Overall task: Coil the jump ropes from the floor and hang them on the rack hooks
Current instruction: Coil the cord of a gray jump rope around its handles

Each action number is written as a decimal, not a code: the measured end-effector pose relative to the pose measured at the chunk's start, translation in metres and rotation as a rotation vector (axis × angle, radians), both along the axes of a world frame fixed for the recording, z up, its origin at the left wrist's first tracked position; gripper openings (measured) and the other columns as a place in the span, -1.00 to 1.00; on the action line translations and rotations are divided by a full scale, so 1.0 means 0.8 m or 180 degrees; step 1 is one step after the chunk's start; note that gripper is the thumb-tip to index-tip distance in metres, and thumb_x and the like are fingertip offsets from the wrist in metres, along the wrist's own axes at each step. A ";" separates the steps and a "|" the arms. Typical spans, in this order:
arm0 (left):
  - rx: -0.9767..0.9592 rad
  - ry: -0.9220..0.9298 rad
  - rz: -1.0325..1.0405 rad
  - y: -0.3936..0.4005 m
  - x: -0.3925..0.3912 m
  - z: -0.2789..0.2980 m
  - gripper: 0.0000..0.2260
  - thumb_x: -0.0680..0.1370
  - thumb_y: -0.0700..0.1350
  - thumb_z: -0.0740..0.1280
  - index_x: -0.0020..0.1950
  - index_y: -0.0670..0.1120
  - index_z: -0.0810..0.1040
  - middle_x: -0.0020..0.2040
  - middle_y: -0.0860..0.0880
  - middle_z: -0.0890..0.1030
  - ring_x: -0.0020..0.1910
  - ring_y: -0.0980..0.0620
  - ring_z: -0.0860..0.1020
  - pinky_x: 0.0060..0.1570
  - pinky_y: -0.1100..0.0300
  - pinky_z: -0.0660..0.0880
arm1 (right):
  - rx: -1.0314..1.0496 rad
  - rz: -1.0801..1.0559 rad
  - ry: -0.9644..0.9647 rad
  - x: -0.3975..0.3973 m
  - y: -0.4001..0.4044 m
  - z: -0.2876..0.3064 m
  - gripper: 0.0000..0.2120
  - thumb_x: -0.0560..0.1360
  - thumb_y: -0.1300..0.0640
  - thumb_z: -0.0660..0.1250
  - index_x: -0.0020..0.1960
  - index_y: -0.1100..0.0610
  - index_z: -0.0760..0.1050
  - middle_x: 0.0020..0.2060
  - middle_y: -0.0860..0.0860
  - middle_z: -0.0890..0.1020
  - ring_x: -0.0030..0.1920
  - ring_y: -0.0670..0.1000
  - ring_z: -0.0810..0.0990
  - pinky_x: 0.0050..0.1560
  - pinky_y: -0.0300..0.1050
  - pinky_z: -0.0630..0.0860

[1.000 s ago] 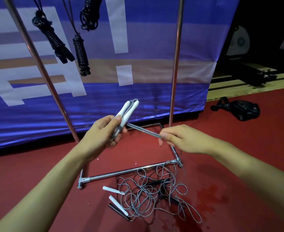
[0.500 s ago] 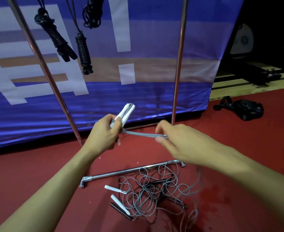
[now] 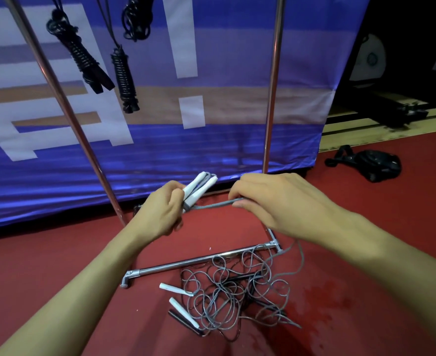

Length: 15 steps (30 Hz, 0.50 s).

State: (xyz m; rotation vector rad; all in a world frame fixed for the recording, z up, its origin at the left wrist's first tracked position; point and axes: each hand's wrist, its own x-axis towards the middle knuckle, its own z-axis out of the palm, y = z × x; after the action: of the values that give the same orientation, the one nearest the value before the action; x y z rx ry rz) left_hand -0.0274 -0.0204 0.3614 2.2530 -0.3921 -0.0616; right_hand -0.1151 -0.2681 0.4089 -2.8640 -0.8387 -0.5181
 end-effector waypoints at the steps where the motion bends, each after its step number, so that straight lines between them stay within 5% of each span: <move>1: 0.0011 0.0025 -0.0101 -0.002 -0.002 -0.001 -0.78 0.64 -0.18 0.07 0.02 -0.01 0.50 -0.49 -0.04 0.54 -0.55 0.00 0.44 -0.51 0.16 0.37 | 0.0029 0.0020 0.0014 0.000 0.002 0.001 -0.77 0.67 -0.13 0.08 0.15 -0.10 0.47 -0.01 -0.15 0.55 -0.09 -0.01 0.60 -0.18 0.05 0.56; 5: 0.0027 0.0022 -0.0421 -0.010 -0.007 -0.002 -0.78 0.67 -0.22 0.10 0.08 0.01 0.51 -0.46 0.12 0.57 -0.54 0.05 0.49 -0.51 0.17 0.39 | 0.0225 -0.0012 0.0067 0.002 -0.001 0.009 -0.71 0.66 -0.17 0.04 0.18 -0.11 0.47 0.02 -0.16 0.57 -0.01 -0.01 0.63 -0.13 0.10 0.57; 9: -0.0197 0.0131 -0.0692 -0.011 -0.014 0.003 -0.76 0.66 0.11 0.30 -0.04 -0.05 0.50 -0.37 0.09 0.60 -0.52 0.01 0.48 -0.53 0.22 0.38 | 0.0427 -0.0162 0.0113 0.005 -0.012 0.015 -0.72 0.63 -0.19 0.04 0.14 -0.15 0.48 -0.01 -0.21 0.59 0.01 -0.08 0.60 -0.10 0.11 0.56; 15: -0.0356 0.0238 -0.0810 -0.008 -0.023 0.006 -0.76 0.67 0.03 0.34 -0.15 0.01 0.65 -0.49 0.08 0.48 -0.55 0.07 0.43 -0.45 0.19 0.34 | 0.0493 -0.0294 0.0185 0.010 -0.023 0.012 -0.68 0.61 -0.21 0.05 0.14 -0.15 0.52 0.01 -0.23 0.62 0.04 -0.09 0.61 -0.05 0.09 0.58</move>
State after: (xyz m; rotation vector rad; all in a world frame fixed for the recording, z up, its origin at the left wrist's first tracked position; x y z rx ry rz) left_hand -0.0455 -0.0268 0.3659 2.0737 -0.6246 -0.2497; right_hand -0.1074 -0.2865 0.4183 -2.7707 -0.6305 -0.4844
